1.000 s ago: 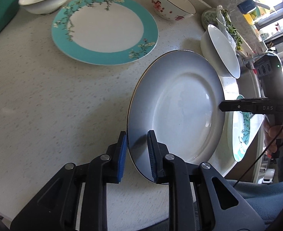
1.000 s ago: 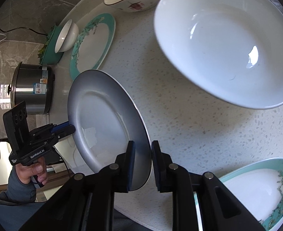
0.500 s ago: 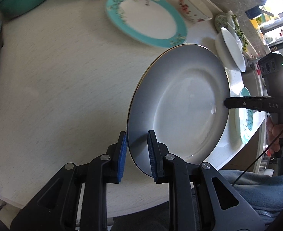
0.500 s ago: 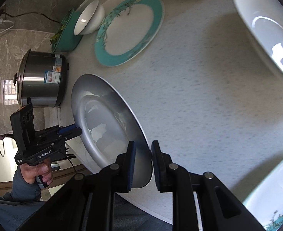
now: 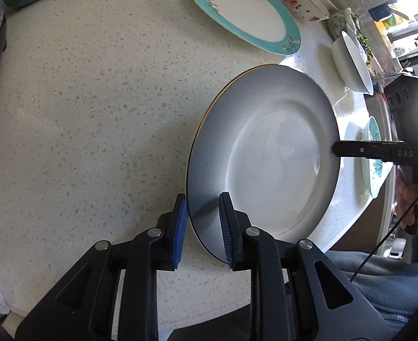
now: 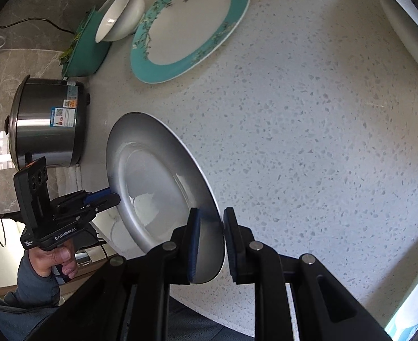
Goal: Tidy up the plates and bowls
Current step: 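Lift the grey-rimmed plate with both grippers and carry it toward the teal floral plate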
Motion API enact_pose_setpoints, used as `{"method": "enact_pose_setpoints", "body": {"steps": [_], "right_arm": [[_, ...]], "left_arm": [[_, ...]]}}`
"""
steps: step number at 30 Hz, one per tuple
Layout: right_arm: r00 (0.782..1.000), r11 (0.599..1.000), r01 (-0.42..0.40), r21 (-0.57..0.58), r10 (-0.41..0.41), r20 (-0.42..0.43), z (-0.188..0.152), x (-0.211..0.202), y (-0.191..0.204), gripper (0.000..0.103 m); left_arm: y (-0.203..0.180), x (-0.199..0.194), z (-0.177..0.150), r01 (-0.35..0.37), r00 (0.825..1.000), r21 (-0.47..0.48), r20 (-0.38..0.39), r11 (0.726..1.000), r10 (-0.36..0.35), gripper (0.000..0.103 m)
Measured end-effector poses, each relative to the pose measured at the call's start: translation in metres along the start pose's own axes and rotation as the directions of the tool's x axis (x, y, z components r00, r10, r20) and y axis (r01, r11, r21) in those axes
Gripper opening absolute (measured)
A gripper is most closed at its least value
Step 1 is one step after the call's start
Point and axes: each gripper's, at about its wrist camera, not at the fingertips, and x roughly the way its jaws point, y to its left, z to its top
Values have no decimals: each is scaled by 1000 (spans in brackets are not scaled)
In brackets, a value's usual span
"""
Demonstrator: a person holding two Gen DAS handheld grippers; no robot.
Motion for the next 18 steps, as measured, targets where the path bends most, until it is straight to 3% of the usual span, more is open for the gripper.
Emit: {"method": "enact_pose_setpoints", "body": {"steps": [9, 13, 15, 16, 18], "right_arm": [[1000, 1000, 16, 6, -16, 17, 3, 14, -5, 21], [999, 1000, 10, 1, -10, 33, 0, 12, -3, 27], [998, 1000, 17, -4, -17, 57, -3, 6, -2, 34], [998, 1000, 17, 1, -17, 67, -4, 3, -4, 43], [996, 1000, 23, 15, -24, 91, -4, -7, -11, 49]], "left_arm": [[-3, 7, 22, -60, 997, 39, 43, 997, 58, 25], [-7, 6, 23, -98, 994, 47, 60, 994, 95, 30], [-12, 3, 26, -117, 990, 34, 86, 993, 114, 47], [-11, -1, 29, -120, 988, 21, 101, 993, 117, 63], [-9, -14, 35, -135, 981, 7, 145, 991, 133, 66]]}}
